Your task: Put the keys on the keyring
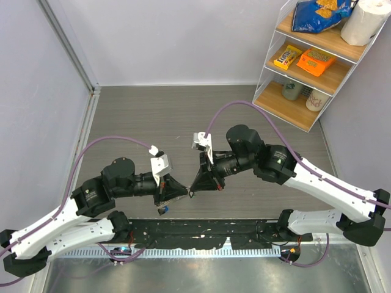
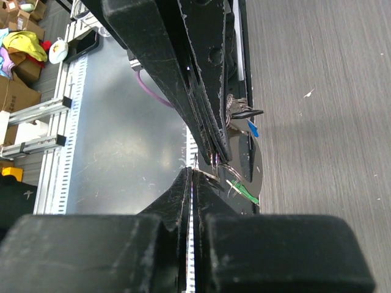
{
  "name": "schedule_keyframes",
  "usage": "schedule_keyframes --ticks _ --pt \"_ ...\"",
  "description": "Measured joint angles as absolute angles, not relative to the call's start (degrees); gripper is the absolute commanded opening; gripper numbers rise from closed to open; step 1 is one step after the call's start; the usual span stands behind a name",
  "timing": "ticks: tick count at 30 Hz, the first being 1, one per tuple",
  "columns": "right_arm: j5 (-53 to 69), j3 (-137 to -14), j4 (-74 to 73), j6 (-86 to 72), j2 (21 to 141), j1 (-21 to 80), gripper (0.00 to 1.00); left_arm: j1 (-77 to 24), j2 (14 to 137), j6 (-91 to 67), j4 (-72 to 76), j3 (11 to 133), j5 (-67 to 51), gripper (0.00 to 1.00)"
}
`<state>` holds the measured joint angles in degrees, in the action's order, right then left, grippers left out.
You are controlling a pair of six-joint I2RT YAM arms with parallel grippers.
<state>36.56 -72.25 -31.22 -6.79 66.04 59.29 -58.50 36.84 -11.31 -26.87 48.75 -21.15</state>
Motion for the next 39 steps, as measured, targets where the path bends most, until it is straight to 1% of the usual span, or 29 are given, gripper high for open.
schedule_keyframes --ticks 16,39 --pt "36.93 -72.31 -32.49 -10.11 68.62 59.53 0.05 -59.4 36.84 -10.44 -27.0 48.75 -20.49 0.0" --pt "31.62 -74.63 -35.7 -15.18 70.76 59.94 0.05 -62.33 36.64 -9.54 -28.69 48.75 -14.39 0.0"
